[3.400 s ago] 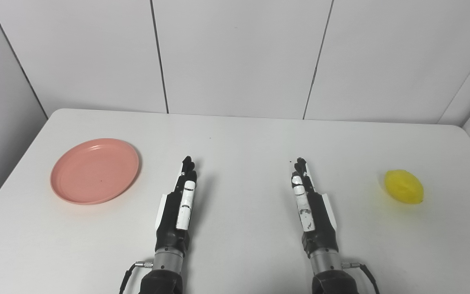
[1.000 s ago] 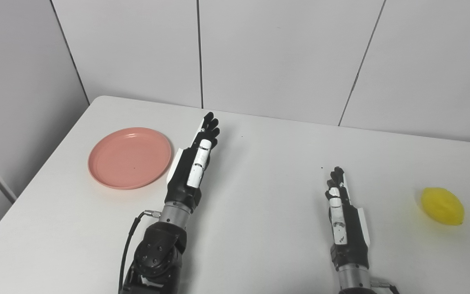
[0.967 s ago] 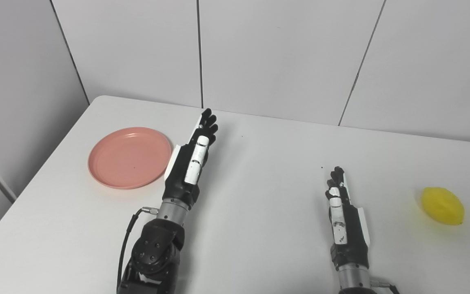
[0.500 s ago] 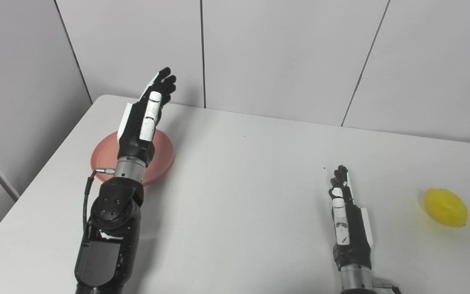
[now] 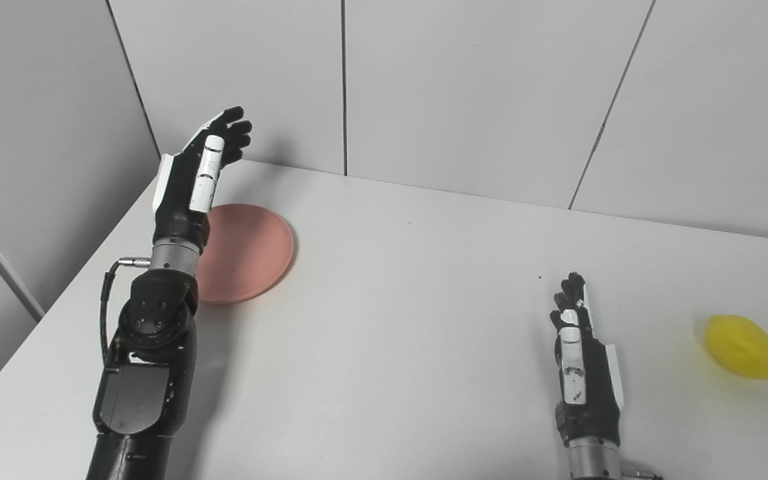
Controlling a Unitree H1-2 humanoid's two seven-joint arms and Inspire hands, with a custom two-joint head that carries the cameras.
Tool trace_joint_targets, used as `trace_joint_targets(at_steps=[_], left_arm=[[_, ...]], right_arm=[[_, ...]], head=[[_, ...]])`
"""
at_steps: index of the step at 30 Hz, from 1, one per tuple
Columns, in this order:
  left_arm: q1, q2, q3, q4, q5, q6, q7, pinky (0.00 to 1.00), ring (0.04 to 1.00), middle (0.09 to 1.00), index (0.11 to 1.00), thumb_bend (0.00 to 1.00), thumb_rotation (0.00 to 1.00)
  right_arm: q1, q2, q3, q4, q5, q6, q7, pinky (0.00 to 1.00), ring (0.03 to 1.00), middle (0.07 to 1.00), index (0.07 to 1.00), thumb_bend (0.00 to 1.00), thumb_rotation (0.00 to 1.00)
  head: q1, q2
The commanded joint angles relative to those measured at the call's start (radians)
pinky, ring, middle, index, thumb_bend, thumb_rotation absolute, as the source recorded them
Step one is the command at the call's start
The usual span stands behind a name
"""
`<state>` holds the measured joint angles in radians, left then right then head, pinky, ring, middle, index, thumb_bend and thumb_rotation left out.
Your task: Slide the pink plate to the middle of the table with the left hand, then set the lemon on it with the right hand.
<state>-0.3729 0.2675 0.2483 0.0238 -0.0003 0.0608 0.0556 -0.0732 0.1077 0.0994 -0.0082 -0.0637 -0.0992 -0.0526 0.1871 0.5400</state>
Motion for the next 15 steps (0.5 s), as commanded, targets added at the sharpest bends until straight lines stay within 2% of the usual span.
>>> trace_joint_targets(at_steps=[1, 3, 6, 10, 15], left_arm=[[-0.036, 0.037, 0.009, -0.002, 0.034, -0.049, 0.03, 0.81, 0.776, 0.769, 0.751, 0.63, 1.0], [-0.032, 0.049, 0.014, 0.011, 0.046, -0.053, 0.038, 0.78, 0.769, 0.766, 0.75, 0.64, 1.0], [-0.026, 0.068, 0.029, 0.051, 0.038, -0.096, 0.04, 0.75, 0.754, 0.758, 0.743, 0.62, 1.0], [-0.021, 0.082, 0.039, 0.098, 0.043, -0.138, 0.042, 0.75, 0.748, 0.755, 0.74, 0.61, 1.0], [-0.014, 0.097, 0.046, 0.13, 0.058, -0.144, 0.05, 0.76, 0.758, 0.762, 0.745, 0.67, 1.0]], right_arm=[[-0.009, -0.002, -0.001, -0.018, 0.002, -0.046, 0.006, 1.0, 1.0, 1.0, 1.0, 0.57, 1.0], [-0.008, -0.003, -0.002, -0.013, 0.006, -0.053, 0.008, 1.0, 1.0, 1.0, 1.0, 0.57, 1.0], [-0.011, -0.003, -0.004, -0.006, 0.008, -0.056, 0.006, 1.0, 1.0, 1.0, 1.0, 0.56, 1.0], [-0.016, -0.005, -0.004, 0.003, 0.007, -0.058, 0.006, 1.0, 1.0, 1.0, 1.0, 0.57, 1.0], [-0.02, -0.007, -0.005, 0.007, -0.004, -0.06, 0.001, 1.0, 1.0, 1.0, 1.0, 0.57, 1.0]], head=[[0.001, 0.001], [0.001, 0.001], [-0.003, -0.004], [-0.01, -0.01], [-0.008, -0.009]])
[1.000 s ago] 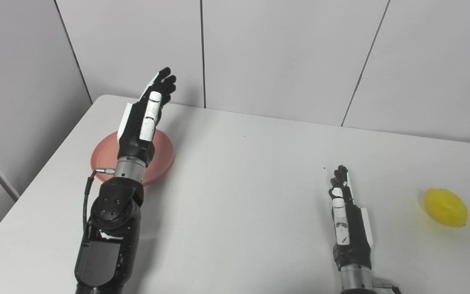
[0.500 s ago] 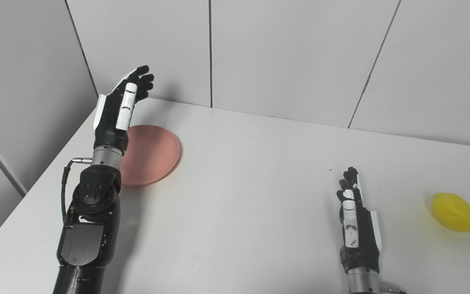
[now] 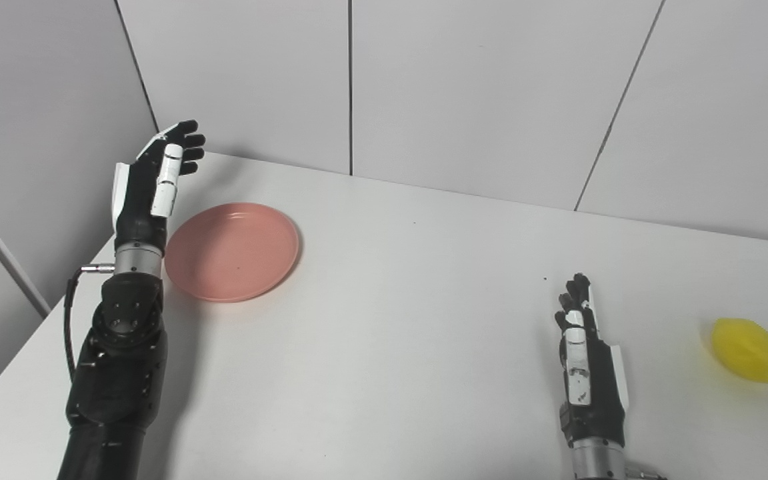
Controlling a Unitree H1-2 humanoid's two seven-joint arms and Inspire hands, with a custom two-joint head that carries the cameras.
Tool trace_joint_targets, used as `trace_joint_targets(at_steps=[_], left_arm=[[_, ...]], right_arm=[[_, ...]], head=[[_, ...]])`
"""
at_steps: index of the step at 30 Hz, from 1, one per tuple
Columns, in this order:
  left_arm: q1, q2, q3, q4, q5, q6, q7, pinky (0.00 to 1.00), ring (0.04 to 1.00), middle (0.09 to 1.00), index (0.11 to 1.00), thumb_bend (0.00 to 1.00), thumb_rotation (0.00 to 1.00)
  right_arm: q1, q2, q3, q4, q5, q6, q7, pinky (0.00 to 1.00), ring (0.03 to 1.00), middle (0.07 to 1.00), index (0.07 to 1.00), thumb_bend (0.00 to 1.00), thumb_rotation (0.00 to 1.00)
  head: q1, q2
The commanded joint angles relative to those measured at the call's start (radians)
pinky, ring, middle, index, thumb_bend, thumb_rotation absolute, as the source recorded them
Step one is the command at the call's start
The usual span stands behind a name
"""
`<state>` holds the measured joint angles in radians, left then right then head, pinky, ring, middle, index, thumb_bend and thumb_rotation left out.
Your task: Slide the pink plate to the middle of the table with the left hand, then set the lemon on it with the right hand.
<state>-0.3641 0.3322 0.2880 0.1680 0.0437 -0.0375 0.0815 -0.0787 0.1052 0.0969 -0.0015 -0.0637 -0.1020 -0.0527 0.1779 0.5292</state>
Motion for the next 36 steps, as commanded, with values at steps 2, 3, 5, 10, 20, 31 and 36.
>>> trace_joint_targets(at_steps=[2, 3, 5, 10, 20, 31, 36], left_arm=[[-0.021, 0.032, 0.011, -0.012, 0.01, -0.038, 0.028, 0.77, 0.767, 0.766, 0.748, 0.67, 1.0], [-0.018, 0.035, 0.016, -0.006, 0.002, -0.04, 0.026, 0.78, 0.77, 0.77, 0.752, 0.67, 1.0], [-0.012, 0.045, 0.023, 0.014, -0.007, -0.051, 0.022, 0.78, 0.772, 0.772, 0.757, 0.68, 1.0], [-0.007, 0.064, 0.024, 0.064, -0.01, -0.071, 0.018, 0.76, 0.77, 0.765, 0.753, 0.74, 1.0], [-0.021, 0.08, 0.003, 0.191, -0.002, -0.101, 0.021, 0.79, 0.795, 0.79, 0.777, 0.67, 1.0], [-0.053, 0.047, 0.019, 0.344, -0.124, -0.169, -0.014, 0.84, 0.82, 0.793, 0.777, 0.66, 1.0], [-0.064, 0.055, -0.002, 0.436, -0.152, -0.26, -0.059, 0.85, 0.823, 0.81, 0.797, 0.64, 1.0]], right_arm=[[-0.013, -0.006, -0.003, -0.002, -0.001, -0.054, 0.004, 1.0, 1.0, 1.0, 1.0, 0.58, 1.0], [-0.013, -0.006, -0.004, -0.004, 0.0, -0.053, 0.004, 1.0, 1.0, 1.0, 1.0, 0.57, 1.0], [-0.013, -0.006, -0.005, -0.007, 0.002, -0.05, 0.004, 1.0, 1.0, 1.0, 1.0, 0.57, 1.0], [-0.017, -0.005, -0.008, -0.002, 0.008, -0.056, 0.005, 1.0, 1.0, 1.0, 1.0, 0.57, 1.0], [-0.015, -0.003, -0.008, -0.011, 0.006, -0.049, 0.006, 1.0, 1.0, 1.0, 1.0, 0.57, 1.0], [-0.011, -0.005, -0.005, -0.008, 0.007, -0.055, 0.009, 1.0, 1.0, 1.0, 1.0, 0.57, 1.0], [-0.007, -0.006, -0.006, -0.014, 0.01, -0.052, 0.01, 1.0, 1.0, 1.0, 1.0, 0.57, 1.0]], head=[[0.003, -0.001], [0.004, -0.001], [0.005, -0.001], [0.006, -0.001], [0.006, 0.006], [0.003, 0.004], [0.007, 0.008]])
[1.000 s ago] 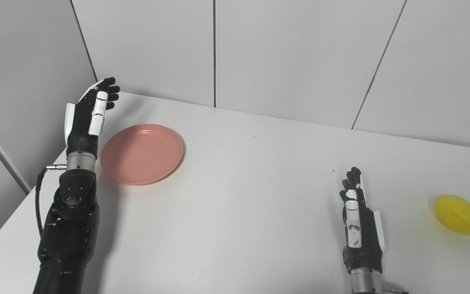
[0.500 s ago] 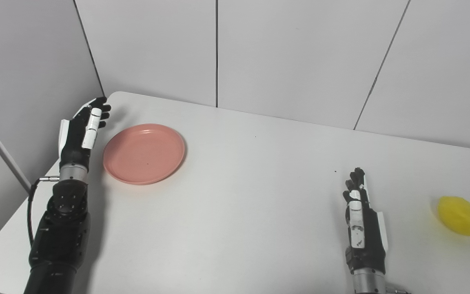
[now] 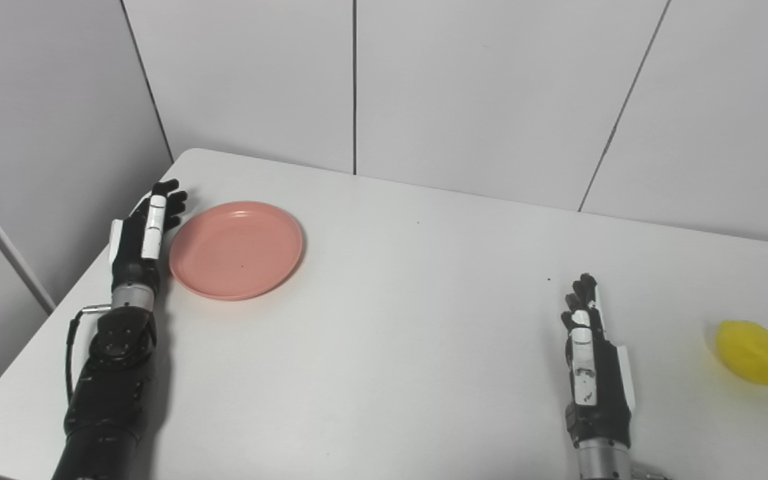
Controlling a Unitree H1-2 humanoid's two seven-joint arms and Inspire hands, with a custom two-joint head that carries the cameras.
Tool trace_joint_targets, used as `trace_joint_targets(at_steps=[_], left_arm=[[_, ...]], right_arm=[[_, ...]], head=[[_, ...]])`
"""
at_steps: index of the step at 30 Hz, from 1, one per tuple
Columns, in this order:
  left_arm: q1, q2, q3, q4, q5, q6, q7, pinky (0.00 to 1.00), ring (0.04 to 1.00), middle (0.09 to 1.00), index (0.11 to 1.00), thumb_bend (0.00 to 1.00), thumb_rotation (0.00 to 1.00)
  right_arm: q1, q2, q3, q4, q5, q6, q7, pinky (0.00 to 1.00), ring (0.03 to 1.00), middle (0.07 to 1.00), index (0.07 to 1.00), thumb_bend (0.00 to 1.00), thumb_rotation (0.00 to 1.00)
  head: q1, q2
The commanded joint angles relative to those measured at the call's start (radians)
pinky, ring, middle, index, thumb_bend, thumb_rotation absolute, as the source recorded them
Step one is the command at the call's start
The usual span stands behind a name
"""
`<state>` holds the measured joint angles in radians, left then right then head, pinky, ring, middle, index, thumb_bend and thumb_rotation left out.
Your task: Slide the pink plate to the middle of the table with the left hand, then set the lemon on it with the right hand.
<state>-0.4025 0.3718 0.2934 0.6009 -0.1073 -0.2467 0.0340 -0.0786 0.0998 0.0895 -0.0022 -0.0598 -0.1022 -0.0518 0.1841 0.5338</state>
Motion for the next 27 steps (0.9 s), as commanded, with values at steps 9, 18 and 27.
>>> trace_joint_targets(at_steps=[9, 18, 27], left_arm=[[-0.023, -0.004, -0.021, -0.011, -0.036, -0.044, -0.055, 0.88, 0.84, 0.82, 0.799, 0.62, 1.0], [-0.016, -0.035, -0.029, -0.093, -0.096, 0.031, -0.104, 0.88, 0.835, 0.821, 0.802, 0.62, 1.0], [-0.001, -0.047, -0.043, -0.17, -0.153, 0.116, -0.17, 0.86, 0.842, 0.831, 0.811, 0.6, 1.0]], right_arm=[[-0.004, 0.001, 0.002, -0.021, 0.011, -0.048, 0.008, 1.0, 1.0, 1.0, 1.0, 0.57, 1.0], [-0.004, 0.003, 0.003, -0.025, 0.001, -0.04, 0.002, 1.0, 1.0, 1.0, 1.0, 0.58, 1.0], [-0.002, 0.006, 0.0, -0.023, 0.004, -0.049, -0.001, 1.0, 1.0, 1.0, 1.0, 0.57, 1.0]], head=[[0.0, 0.008], [-0.001, 0.011], [-0.001, 0.014]])
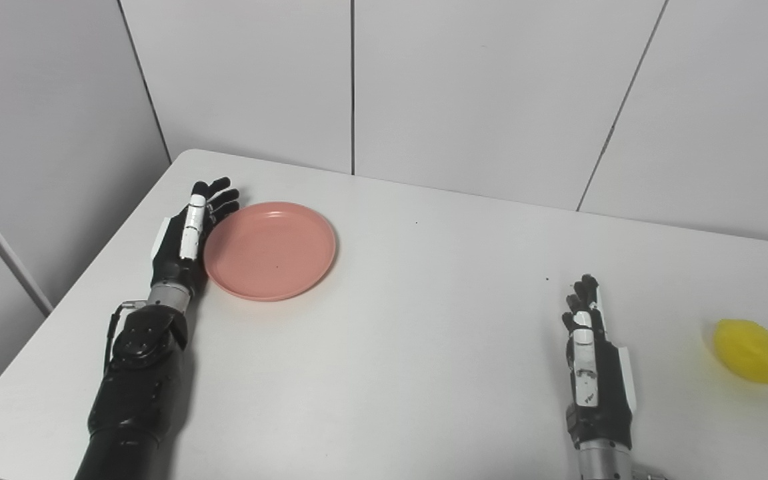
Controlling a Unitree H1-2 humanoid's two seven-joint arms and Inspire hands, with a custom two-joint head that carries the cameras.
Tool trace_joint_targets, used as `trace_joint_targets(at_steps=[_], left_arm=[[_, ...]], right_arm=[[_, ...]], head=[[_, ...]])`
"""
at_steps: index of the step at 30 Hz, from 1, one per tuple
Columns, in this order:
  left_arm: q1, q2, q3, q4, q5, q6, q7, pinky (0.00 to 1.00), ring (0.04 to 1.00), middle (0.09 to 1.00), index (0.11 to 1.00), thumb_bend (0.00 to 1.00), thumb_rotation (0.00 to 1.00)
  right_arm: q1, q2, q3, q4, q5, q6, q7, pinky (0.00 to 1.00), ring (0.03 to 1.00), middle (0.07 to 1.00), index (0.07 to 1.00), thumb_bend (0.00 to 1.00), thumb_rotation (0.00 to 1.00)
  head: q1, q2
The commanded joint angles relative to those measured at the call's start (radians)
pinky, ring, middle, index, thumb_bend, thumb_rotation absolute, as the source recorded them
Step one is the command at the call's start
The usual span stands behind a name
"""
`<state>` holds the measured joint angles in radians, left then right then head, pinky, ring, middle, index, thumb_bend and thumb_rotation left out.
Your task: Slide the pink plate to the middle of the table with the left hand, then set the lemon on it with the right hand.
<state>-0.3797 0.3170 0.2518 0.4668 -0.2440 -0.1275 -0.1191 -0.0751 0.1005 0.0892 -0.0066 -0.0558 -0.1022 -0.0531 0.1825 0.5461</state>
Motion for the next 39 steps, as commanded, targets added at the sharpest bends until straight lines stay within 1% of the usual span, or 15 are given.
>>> trace_joint_targets(at_steps=[1, 6, 10, 13, 17, 23, 26, 29, 32, 39], left_arm=[[-0.023, 0.007, -0.004, -0.039, -0.018, -0.001, -0.022, 0.86, 0.844, 0.833, 0.812, 0.6, 1.0], [-0.02, -0.008, -0.016, -0.074, -0.035, 0.023, -0.041, 0.89, 0.858, 0.846, 0.827, 0.64, 1.0], [-0.018, -0.026, -0.037, -0.122, -0.028, 0.058, -0.046, 0.88, 0.851, 0.843, 0.821, 0.6, 1.0], [-0.018, -0.039, -0.054, -0.144, -0.022, 0.074, -0.048, 0.88, 0.851, 0.842, 0.819, 0.59, 1.0], [-0.017, -0.062, -0.086, -0.171, -0.007, 0.08, -0.048, 0.88, 0.854, 0.842, 0.819, 0.61, 1.0], [-0.017, -0.103, -0.124, -0.189, 0.029, 0.089, -0.022, 0.87, 0.847, 0.836, 0.82, 0.57, 1.0], [-0.017, -0.123, -0.135, -0.188, 0.043, 0.085, -0.017, 0.88, 0.852, 0.838, 0.823, 0.58, 1.0], [-0.015, -0.145, -0.143, -0.196, 0.05, 0.088, -0.013, 0.89, 0.853, 0.839, 0.823, 0.59, 1.0], [-0.011, -0.163, -0.156, -0.21, 0.06, 0.103, -0.017, 0.9, 0.867, 0.849, 0.825, 0.59, 1.0], [-0.007, -0.183, -0.191, -0.224, 0.057, 0.111, -0.038, 0.91, 0.881, 0.864, 0.838, 0.6, 1.0]], right_arm=[[-0.005, 0.006, 0.0, -0.019, 0.0, -0.047, 0.0, 1.0, 1.0, 1.0, 1.0, 0.58, 1.0], [-0.007, 0.006, 0.001, -0.019, -0.004, -0.047, -0.001, 1.0, 1.0, 1.0, 1.0, 0.58, 1.0], [-0.008, 0.007, 0.0, -0.02, -0.005, -0.042, -0.002, 1.0, 1.0, 1.0, 1.0, 0.58, 1.0], [-0.008, 0.007, -0.001, -0.018, -0.003, -0.044, -0.001, 1.0, 1.0, 1.0, 1.0, 0.58, 1.0], [-0.008, 0.009, -0.001, -0.021, -0.006, -0.045, -0.003, 1.0, 1.0, 1.0, 1.0, 0.57, 1.0], [-0.01, 0.01, -0.001, -0.015, -0.007, -0.054, -0.005, 1.0, 1.0, 1.0, 1.0, 0.56, 1.0], [-0.01, 0.009, -0.001, -0.013, -0.005, -0.056, -0.003, 1.0, 1.0, 1.0, 1.0, 0.56, 1.0], [-0.011, 0.008, 0.0, -0.021, -0.009, -0.04, -0.002, 1.0, 1.0, 1.0, 1.0, 0.58, 1.0], [-0.012, 0.006, 0.0, -0.026, -0.013, -0.036, -0.001, 1.0, 1.0, 1.0, 1.0, 0.57, 1.0], [-0.013, 0.008, -0.001, -0.031, -0.012, -0.03, -0.002, 1.0, 1.0, 1.0, 1.0, 0.57, 1.0]], head=[[-0.001, 0.003], [-0.003, 0.002], [-0.003, 0.003], [-0.003, 0.003], [-0.008, 0.007], [-0.01, 0.007], [-0.01, 0.007], [-0.011, 0.01], [-0.01, 0.012], [-0.011, 0.014]])
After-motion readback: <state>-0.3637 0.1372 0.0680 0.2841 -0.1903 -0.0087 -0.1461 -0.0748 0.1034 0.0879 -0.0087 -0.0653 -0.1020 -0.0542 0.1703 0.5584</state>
